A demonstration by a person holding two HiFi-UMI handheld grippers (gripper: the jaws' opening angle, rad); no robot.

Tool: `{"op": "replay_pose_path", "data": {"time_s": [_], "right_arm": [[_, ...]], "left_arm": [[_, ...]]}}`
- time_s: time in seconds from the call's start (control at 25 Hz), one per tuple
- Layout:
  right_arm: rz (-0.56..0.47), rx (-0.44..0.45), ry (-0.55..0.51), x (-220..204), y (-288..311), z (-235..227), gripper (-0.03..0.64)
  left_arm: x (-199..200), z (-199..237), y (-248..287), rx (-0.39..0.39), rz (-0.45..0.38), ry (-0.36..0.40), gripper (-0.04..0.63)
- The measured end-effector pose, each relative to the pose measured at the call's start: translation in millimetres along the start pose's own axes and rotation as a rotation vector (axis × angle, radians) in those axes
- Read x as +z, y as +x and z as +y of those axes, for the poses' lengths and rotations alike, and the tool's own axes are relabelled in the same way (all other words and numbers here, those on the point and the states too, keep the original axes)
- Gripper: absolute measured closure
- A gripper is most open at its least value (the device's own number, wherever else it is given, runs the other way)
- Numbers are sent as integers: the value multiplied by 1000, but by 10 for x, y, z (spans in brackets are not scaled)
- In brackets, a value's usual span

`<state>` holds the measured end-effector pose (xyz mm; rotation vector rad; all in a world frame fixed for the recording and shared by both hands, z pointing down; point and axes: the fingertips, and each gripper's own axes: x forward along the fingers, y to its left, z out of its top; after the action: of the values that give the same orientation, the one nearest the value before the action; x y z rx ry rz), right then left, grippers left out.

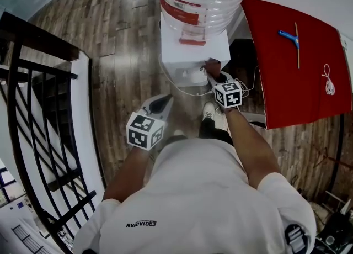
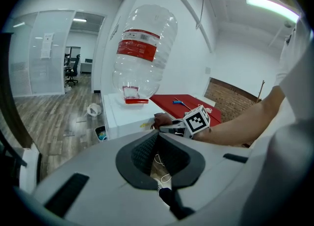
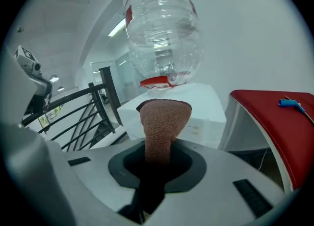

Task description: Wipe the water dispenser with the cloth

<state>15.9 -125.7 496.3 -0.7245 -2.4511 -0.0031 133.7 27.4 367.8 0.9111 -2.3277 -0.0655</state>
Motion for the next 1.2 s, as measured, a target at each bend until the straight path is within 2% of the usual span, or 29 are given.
{"op": "replay_pose_path", "data": {"time_s": [0.48, 0.84, 1.0, 1.2], "right_arm": [[16, -152, 68, -176, -399, -775, 561], [28, -184, 66, -180, -512, -957, 561], [18, -114, 29, 6, -524, -674, 561], [-3, 72, 21, 419, -360, 155, 561]], "left_arm": [[87, -9, 104, -18, -3, 16, 606], [97, 129, 117, 6, -9, 3, 606], [121, 217, 114, 22, -20, -2, 606], [151, 326, 71, 49, -39, -14, 606]]}}
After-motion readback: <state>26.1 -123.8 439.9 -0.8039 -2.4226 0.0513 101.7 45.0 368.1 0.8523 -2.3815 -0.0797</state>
